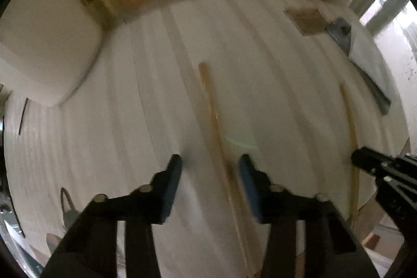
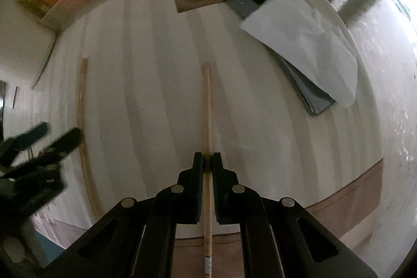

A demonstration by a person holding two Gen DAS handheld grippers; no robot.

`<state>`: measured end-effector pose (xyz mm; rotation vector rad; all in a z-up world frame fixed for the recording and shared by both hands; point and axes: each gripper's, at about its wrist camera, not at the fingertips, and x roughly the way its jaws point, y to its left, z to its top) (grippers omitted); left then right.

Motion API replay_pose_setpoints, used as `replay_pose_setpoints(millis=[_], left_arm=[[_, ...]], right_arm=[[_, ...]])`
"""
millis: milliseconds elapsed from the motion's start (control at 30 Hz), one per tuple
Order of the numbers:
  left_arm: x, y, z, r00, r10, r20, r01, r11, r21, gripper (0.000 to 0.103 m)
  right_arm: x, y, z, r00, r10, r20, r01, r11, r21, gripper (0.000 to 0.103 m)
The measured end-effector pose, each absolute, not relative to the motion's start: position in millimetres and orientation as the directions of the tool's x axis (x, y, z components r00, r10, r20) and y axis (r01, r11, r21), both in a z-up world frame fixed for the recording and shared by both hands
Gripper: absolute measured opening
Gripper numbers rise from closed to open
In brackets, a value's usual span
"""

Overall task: Organize utensils
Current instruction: 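Grasp a light wooden chopstick with each tool from the cloth, then slide both light chopsticks off the cloth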

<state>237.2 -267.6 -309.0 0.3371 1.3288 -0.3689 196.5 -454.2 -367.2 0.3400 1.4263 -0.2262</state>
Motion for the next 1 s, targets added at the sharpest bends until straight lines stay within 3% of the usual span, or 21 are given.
replay_pose_setpoints(millis=[33,67,100,533,733,1000], left_arm=[[236.6,-268.6,-307.5,0.199,-0.073,-0.977,0.455,0.890,0.026,0.022],[237.0,-266.3,-306.2,0.200,-0.069,-0.977,0.455,0.890,0.030,0.009],[237.6,-261.1,-304.8,0.202,-0.055,-0.978,0.448,0.893,0.042,0.008],[235.3,-97.7,-293.4,0.200,0.115,-0.973,0.215,0.964,0.158,0.005],[232.3,-72.7,-294.2,0.176,0.067,-0.982,0.173,0.980,0.098,0.006],[243.4,-51.7,-302.5,0.151,-0.017,-0.988,0.132,0.991,0.003,0.006]], right_arm=[[196.1,-455.1,-367.5,0.135,0.047,-0.990,0.356,0.930,0.092,0.007],[195.3,-455.7,-367.9,0.138,0.050,-0.989,0.358,0.929,0.097,0.007],[200.3,-451.3,-368.1,0.141,0.060,-0.988,0.358,0.928,0.107,0.007],[258.1,-328.7,-365.2,0.140,0.204,-0.969,0.138,0.965,0.223,0.007],[265.7,-285.5,-363.6,0.100,0.195,-0.976,0.060,0.978,0.202,0.007],[296.1,-281.9,-363.0,0.027,0.189,-0.982,0.081,0.978,0.190,0.007]])
